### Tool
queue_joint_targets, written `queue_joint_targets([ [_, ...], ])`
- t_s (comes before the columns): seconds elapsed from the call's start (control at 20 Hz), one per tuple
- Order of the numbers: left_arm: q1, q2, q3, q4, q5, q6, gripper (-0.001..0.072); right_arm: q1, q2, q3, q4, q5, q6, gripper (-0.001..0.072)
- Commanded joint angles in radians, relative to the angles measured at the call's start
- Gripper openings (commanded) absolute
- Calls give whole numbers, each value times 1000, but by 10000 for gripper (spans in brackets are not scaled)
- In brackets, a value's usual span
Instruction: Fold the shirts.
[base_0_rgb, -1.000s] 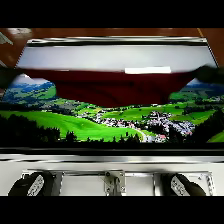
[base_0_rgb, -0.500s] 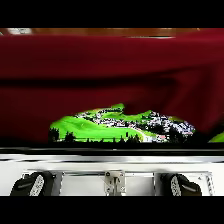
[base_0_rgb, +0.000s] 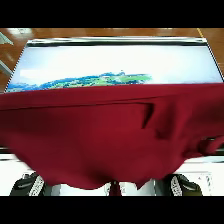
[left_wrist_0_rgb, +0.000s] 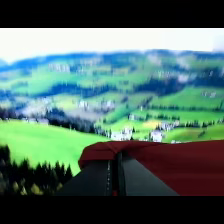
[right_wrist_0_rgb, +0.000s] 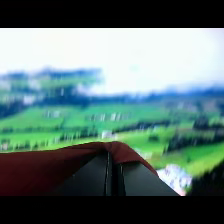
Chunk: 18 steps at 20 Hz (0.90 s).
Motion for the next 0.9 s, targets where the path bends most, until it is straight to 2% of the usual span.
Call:
queue_joint_targets([
  [0.0,2,-82,-261,14,79,52,46,-1,-120,-183,-5,109,-7,60],
  [0.1,1,-195,-369,12,164,61,46,0,-205,-334,19,32,-8,61],
  [0.3,-35,-511,-434,7,364,84,47,0,-486,-476,178,-341,-20,61],
  [0.5,-75,-778,-367,-120,661,165,47,67,-744,-476,333,-747,-148,61],
  [0.6,-84,-856,-328,-185,772,170,47,151,-809,-476,322,-942,-196,61],
  [0.7,-86,-901,-312,-191,863,171,47,214,-850,-476,303,-1118,-185,61],
  [0.85,-86,-970,-311,-192,945,170,48,256,-892,-476,305,-1256,-156,61],
])
